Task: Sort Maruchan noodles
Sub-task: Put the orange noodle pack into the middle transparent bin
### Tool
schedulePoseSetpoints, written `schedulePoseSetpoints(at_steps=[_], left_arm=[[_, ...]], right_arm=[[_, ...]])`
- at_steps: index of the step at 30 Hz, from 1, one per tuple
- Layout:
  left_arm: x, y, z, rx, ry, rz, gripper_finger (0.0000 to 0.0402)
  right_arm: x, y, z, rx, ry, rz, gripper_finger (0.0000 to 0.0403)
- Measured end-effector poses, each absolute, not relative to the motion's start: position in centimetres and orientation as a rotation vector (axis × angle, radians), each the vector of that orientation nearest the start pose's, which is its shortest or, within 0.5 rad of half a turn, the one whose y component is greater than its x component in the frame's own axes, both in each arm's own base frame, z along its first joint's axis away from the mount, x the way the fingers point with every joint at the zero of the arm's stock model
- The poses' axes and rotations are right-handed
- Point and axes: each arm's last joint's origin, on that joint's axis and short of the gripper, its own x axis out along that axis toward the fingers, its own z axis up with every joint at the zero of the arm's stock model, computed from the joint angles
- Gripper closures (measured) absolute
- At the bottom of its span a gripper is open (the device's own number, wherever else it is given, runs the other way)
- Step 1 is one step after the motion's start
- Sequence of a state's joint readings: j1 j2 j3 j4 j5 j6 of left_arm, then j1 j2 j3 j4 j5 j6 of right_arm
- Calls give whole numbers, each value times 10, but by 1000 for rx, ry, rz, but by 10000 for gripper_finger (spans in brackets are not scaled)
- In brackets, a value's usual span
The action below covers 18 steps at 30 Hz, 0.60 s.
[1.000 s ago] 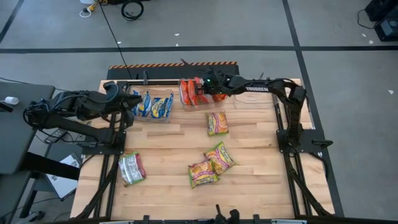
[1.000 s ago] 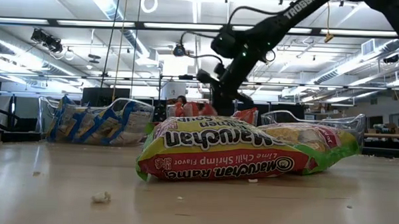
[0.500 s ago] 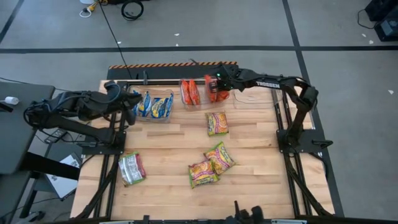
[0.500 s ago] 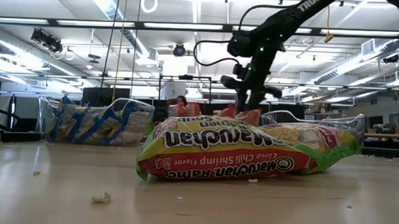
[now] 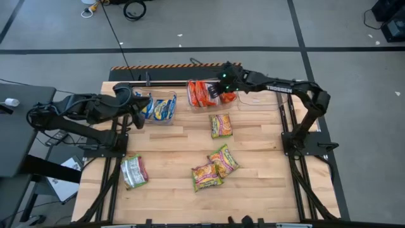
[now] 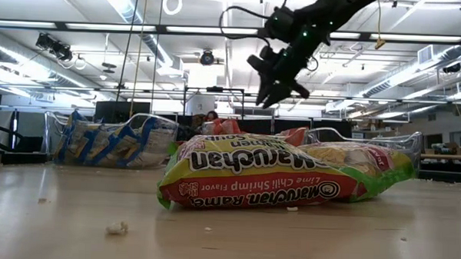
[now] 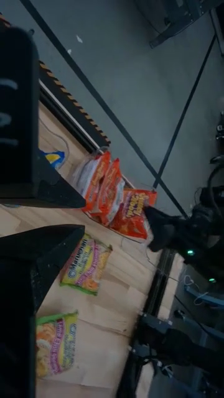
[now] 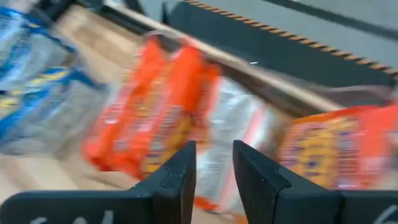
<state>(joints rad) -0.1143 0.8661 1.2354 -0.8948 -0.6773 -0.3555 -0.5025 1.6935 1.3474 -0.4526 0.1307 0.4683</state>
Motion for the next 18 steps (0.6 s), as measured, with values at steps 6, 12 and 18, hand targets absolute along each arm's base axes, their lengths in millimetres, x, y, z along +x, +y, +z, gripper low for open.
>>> schedulePoseSetpoints(at_steps=[6, 12, 18], left_arm=[[144, 2, 403, -129, 385, 626, 342], [145, 2, 403, -134, 386, 627, 342], [145, 1, 403, -144, 384, 624, 342]], right_arm=[[353, -176, 238, 662, 784, -764, 290], [379, -193, 242, 644, 905, -839, 275], [392, -211, 244, 659, 980, -879, 227]])
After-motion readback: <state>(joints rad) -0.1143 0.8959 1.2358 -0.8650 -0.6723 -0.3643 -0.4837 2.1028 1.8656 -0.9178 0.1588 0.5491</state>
